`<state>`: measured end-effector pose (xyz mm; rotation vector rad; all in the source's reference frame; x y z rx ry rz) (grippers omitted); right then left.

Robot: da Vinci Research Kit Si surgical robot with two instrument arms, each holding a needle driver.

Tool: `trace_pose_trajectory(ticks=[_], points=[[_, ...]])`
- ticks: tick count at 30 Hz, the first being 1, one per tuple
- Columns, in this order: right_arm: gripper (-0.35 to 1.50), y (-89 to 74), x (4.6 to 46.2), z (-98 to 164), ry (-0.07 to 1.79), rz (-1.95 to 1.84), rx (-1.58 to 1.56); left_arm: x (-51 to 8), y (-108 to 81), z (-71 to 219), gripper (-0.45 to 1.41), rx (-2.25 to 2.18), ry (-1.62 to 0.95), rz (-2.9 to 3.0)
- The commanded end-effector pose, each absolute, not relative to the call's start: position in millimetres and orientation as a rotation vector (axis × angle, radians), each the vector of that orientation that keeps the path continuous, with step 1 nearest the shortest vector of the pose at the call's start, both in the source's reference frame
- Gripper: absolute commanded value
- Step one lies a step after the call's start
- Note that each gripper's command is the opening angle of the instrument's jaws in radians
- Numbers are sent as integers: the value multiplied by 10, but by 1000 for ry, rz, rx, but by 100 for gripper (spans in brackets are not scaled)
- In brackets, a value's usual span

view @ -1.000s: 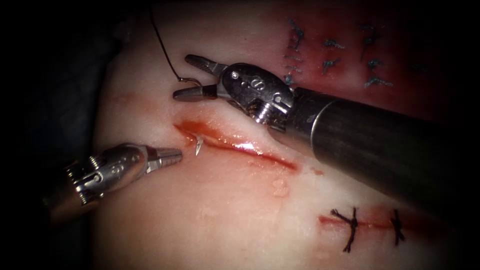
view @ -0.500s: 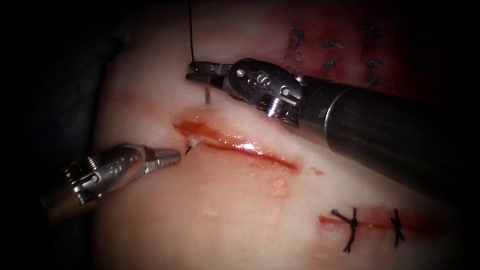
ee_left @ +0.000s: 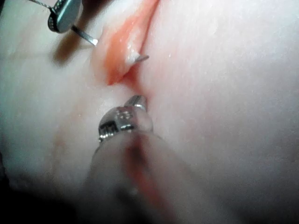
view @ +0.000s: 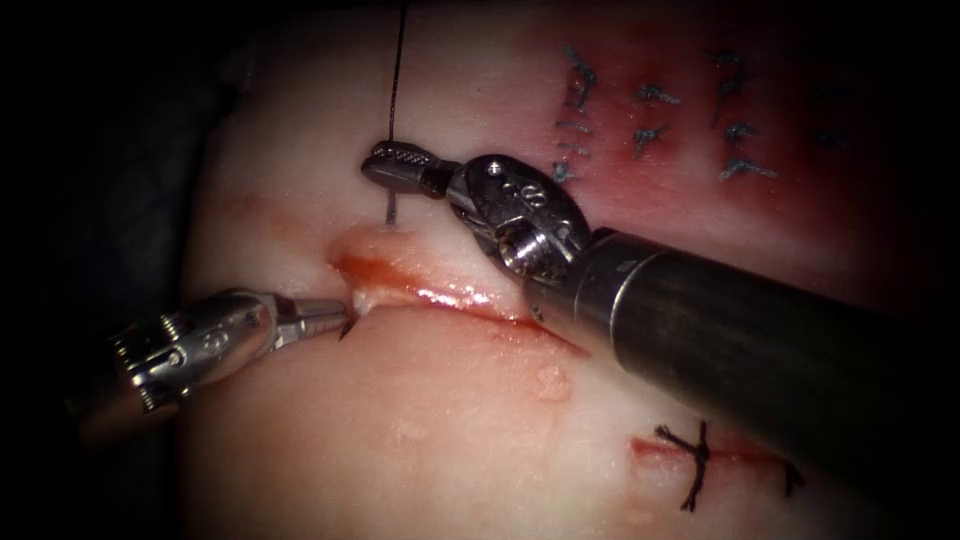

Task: Wound Closure
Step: Use the right tool to throw the needle through the top of the incision.

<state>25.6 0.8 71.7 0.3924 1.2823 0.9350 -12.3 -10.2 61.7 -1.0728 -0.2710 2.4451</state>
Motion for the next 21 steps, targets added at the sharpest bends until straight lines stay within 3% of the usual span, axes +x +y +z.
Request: trace_pose_trajectory(ticks=[1, 21], points=[[-35, 9, 262, 720, 1293, 977, 453, -125, -96, 621, -35, -1080, -275, 2447], [-35, -35, 270, 725, 1258, 971, 644, -130, -96, 620, -35, -1076, -273, 2443]])
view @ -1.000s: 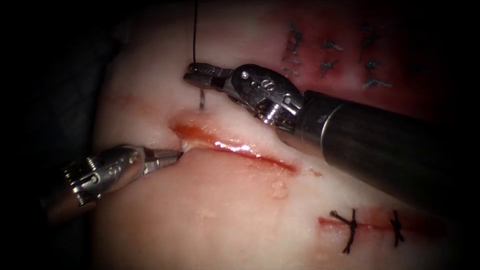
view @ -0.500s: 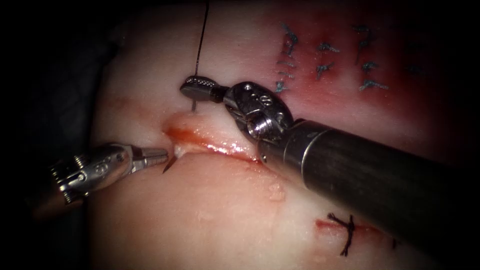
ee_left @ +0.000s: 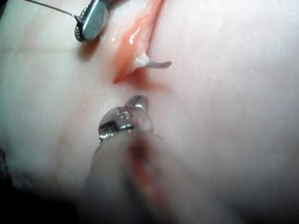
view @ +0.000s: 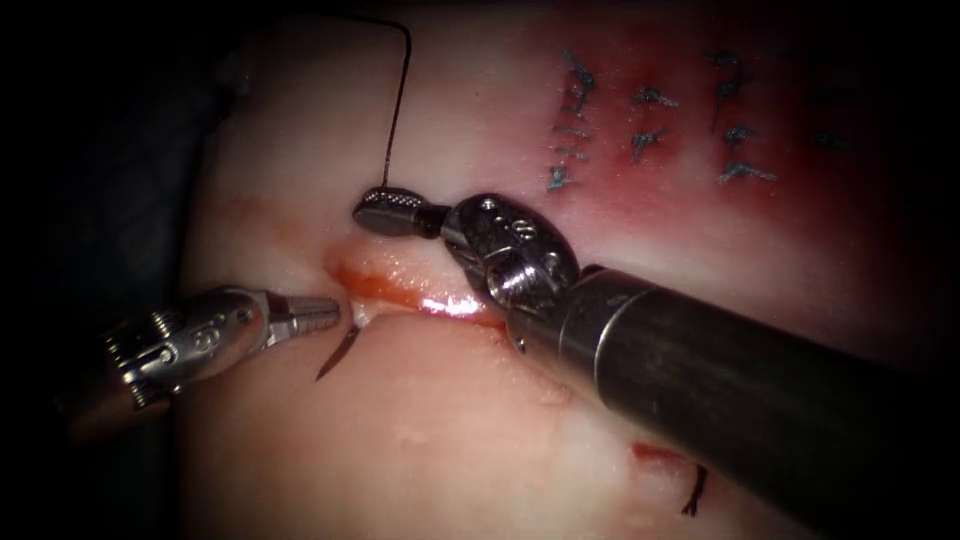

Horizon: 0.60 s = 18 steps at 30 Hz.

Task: Wound Closure
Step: Use the right tool to throw the needle through the top of the incision, then grasp the needle with the left gripper and pull it through the skin.

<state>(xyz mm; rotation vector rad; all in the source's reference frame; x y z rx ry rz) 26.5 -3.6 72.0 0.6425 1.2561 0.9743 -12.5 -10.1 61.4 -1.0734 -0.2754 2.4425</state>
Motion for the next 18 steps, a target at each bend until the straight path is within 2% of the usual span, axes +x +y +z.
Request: trace_pose_trajectory(ticks=[1, 4, 5, 6, 8, 9, 10, 12, 14, 16, 17, 18], points=[[-35, -35, 270, 726, 1258, 970, 644, -130, -96, 620, -35, -1076, -274, 2443], [-35, -23, 267, 727, 1272, 911, 598, -129, -96, 619, -35, -1076, -274, 2443], [24, -12, 262, 729, 1263, 893, 537, -129, -96, 619, -35, -1081, -275, 2448], [41, -7, 259, 729, 1257, 890, 515, -129, -96, 619, -35, -1086, -275, 2452], [59, 5, 250, 731, 1254, 856, 470, -129, -95, 619, -13, -1120, -251, 2464], [59, 10, 246, 731, 1254, 840, 455, -129, -92, 619, -10, -1170, -221, 2445], [59, 17, 240, 732, 1251, 826, 439, -129, -90, 619, -17, -1218, -200, 2414], [57, 30, 222, 735, 1245, 793, 408, -128, -81, 620, -18, -1370, -170, 2331], [49, 37, 195, 737, 1246, 752, 405, -126, -79, 621, 3, -1428, -170, 2330], [49, 36, 185, 737, 1256, 753, 401, -126, -79, 621, 7, -1484, -212, 2322], [57, 35, 178, 736, 1268, 750, 403, -127, -79, 620, 18, -1503, -226, 2320], [106, 33, 172, 734, 1277, 772, 425, -128, -80, 620, 30, -1544, -251, 2318]])
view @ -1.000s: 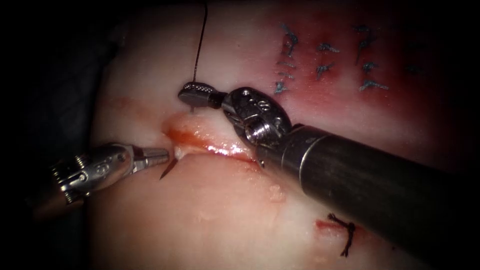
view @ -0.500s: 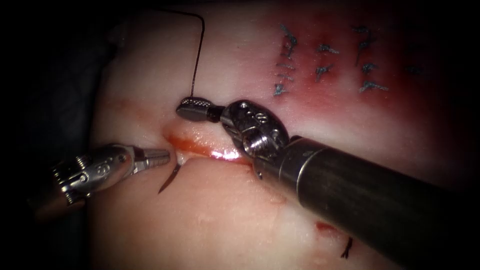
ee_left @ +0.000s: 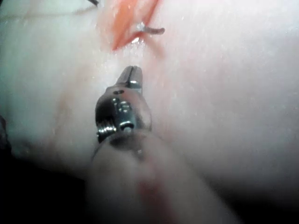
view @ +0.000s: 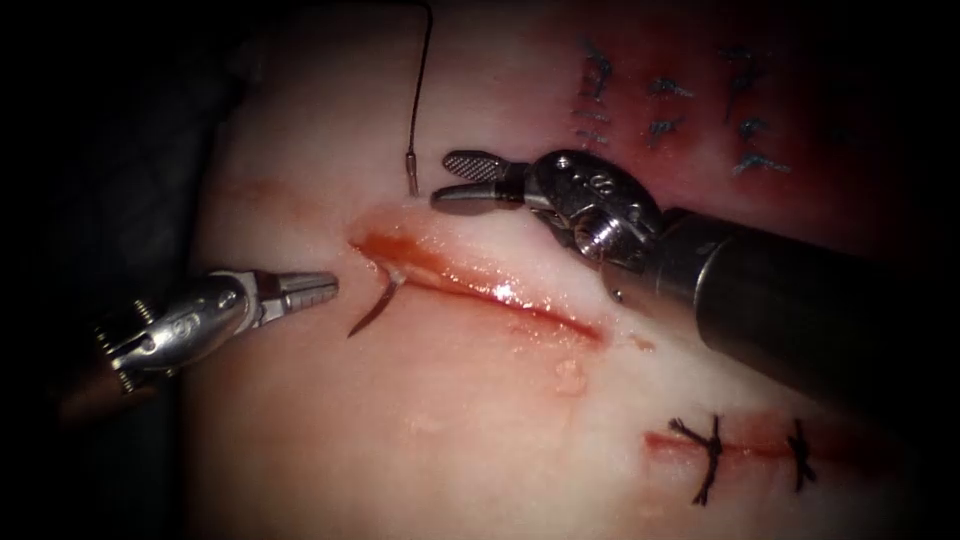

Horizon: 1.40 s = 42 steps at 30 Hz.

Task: Wound Closure
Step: Grasp the needle with the left gripper and pull it through the skin.

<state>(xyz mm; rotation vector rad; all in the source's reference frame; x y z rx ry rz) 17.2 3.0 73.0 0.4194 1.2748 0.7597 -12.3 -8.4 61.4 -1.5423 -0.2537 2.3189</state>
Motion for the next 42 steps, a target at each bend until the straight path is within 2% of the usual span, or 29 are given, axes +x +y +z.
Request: trace_pose_trajectory(ticks=[1, 2, 3, 6, 13, 21, 36, 39, 40, 41, 42], points=[[125, 32, 169, 732, 1279, 781, 417, -128, -80, 620, 32, -1571, -263, 2321], [140, 32, 167, 728, 1270, 809, 386, -129, -81, 620, 40, -1646, -308, 2317], [145, 31, 167, 726, 1270, 810, 389, -129, -82, 620, 44, -1679, -323, 2318], [148, 33, 165, 719, 1275, 800, 398, -130, -86, 621, 62, -1770, -356, 2327], [136, 42, 164, 714, 1290, 748, 353, -149, -96, 611, 62, -1912, -394, 2328], [133, 34, 165, 722, 1298, 732, 335, -180, -87, 605, 65, -2003, -327, 2328], [123, 21, 167, 732, 1305, 716, 319, -181, -73, 607, 62, -2000, -225, 2317], [121, 20, 166, 732, 1305, 715, 320, -181, -70, 609, 60, -2003, -221, 2314], [120, 19, 166, 731, 1303, 713, 321, -180, -68, 611, 43, -1999, -230, 2322], [120, 19, 166, 731, 1303, 713, 321, -180, -68, 611, 43, -1999, -230, 2322], [118, 18, 166, 731, 1303, 712, 322, -179, -67, 612, 8, -1995, -243, 2333]])
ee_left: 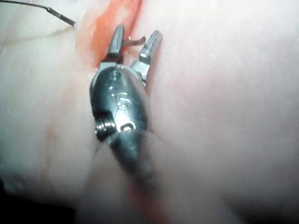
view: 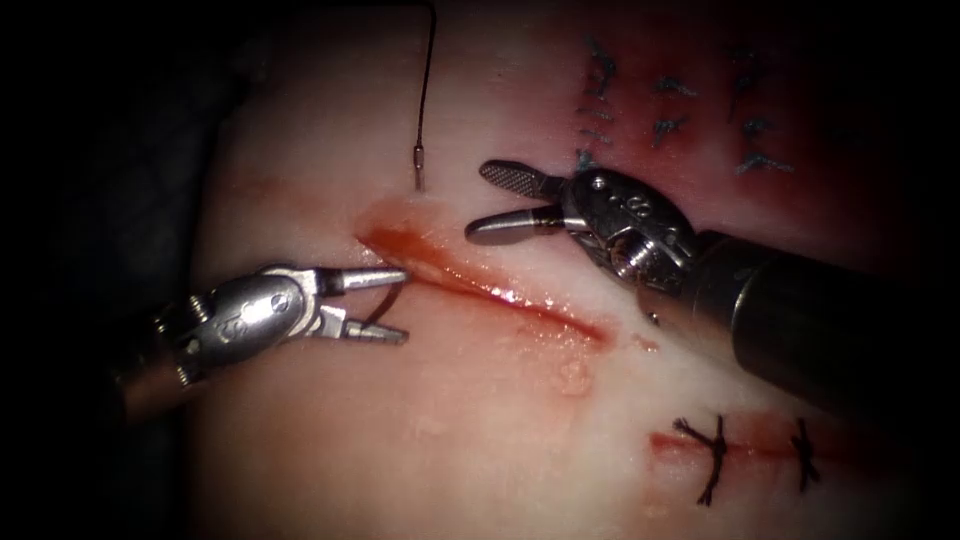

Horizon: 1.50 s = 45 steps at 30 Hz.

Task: Wound Closure
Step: Grasp the needle with the left gripper and pull it through the skin.

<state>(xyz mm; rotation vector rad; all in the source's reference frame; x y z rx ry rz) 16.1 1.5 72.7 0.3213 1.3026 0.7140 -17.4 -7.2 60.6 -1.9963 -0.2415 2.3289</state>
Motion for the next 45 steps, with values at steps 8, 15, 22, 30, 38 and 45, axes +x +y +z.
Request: trace_pose_trajectory(ticks=[8, 15, 22, 30, 38, 45], points=[[86, 15, 161, 729, 1315, 711, 322, -175, -66, 609, -35, -1921, -507, 2319], [73, 6, 160, 732, 1303, 689, 322, -161, -59, 588, -35, -1868, -745, 2176], [54, -5, 160, 742, 1249, 643, 344, -151, -41, 561, -35, -1787, -951, 2030], [47, -13, 158, 750, 1214, 598, 343, -147, -40, 533, -35, -1497, -1304, 1956], [44, -14, 158, 750, 1197, 589, 353, -136, -49, 525, -35, -1427, -1480, 1941], [41, -15, 159, 750, 1197, 589, 352, -119, -42, 501, -35, -1503, -1415, 1978]])
